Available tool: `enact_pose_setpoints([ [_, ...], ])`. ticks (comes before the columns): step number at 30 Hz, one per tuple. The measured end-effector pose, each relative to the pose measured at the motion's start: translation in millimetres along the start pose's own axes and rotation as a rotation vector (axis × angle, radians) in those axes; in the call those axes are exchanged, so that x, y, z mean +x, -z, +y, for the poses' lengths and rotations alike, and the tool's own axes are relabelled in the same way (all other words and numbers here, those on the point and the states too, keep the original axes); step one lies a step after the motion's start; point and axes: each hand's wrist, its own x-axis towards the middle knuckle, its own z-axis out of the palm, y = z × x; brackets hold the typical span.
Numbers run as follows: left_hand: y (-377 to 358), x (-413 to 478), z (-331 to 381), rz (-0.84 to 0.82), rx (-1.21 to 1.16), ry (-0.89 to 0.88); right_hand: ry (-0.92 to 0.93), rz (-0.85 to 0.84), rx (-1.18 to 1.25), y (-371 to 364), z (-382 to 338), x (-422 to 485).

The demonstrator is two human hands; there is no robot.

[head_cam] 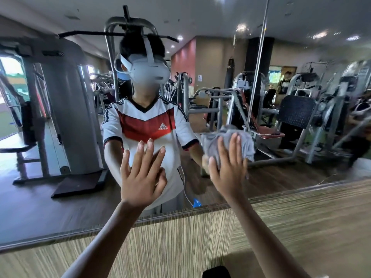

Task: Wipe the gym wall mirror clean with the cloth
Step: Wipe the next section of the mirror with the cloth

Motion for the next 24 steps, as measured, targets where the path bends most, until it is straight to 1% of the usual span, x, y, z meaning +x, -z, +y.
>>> enact_pose_setpoints([
  [3, 0, 2, 2, 0.008, 0.016, -0.004, -0.178, 0.079, -0.030, 5, -15, 54],
  [5, 1, 6, 3, 0.005, 0.017, 0.006, -0.193, 0.078, -0.024, 3, -32, 76],
  [6, 2, 11, 3, 0.001, 0.006, 0.021, -0.143, 0.072, -0.025, 1, -37, 77],
  [7, 4, 17, 2, -0.003, -0.009, 0.036, -0.053, 0.066, -0.034, 0, -39, 72],
  [9, 9, 38, -2, 0.007, -0.041, 0.049, 0.189, 0.038, -0.051, -2, -29, 50],
  [10, 11, 53, -6, 0.022, -0.055, 0.044, 0.272, 0.018, -0.045, 0, -20, 39],
  [11, 13, 68, -11, 0.037, -0.058, 0.039, 0.296, 0.005, -0.029, 1, -12, 29],
  [12, 15, 83, -16, 0.049, -0.044, 0.039, 0.262, 0.017, -0.009, 2, -4, 24],
  [13, 16, 97, -20, 0.053, -0.020, 0.044, 0.189, 0.041, 0.008, 2, 1, 25],
  [15, 17, 114, -23, 0.018, 0.023, 0.052, -0.009, 0.070, 0.029, 2, 1, 43],
  [17, 16, 117, -20, -0.037, 0.065, 0.047, -0.200, 0.106, 0.028, 7, -15, 80],
  [19, 16, 115, -18, -0.055, 0.086, 0.053, -0.298, 0.141, 0.042, 13, -39, 119],
  [20, 17, 115, -18, -0.052, 0.081, 0.054, -0.291, 0.140, 0.041, 14, -51, 131],
  [21, 17, 115, -19, -0.043, 0.074, 0.051, -0.246, 0.136, 0.031, 12, -59, 137],
  [22, 17, 115, -19, -0.034, 0.066, 0.045, -0.173, 0.131, 0.017, 10, -64, 136],
  [24, 17, 114, -21, -0.016, 0.061, 0.023, 0.032, 0.099, -0.008, 8, -61, 115],
])
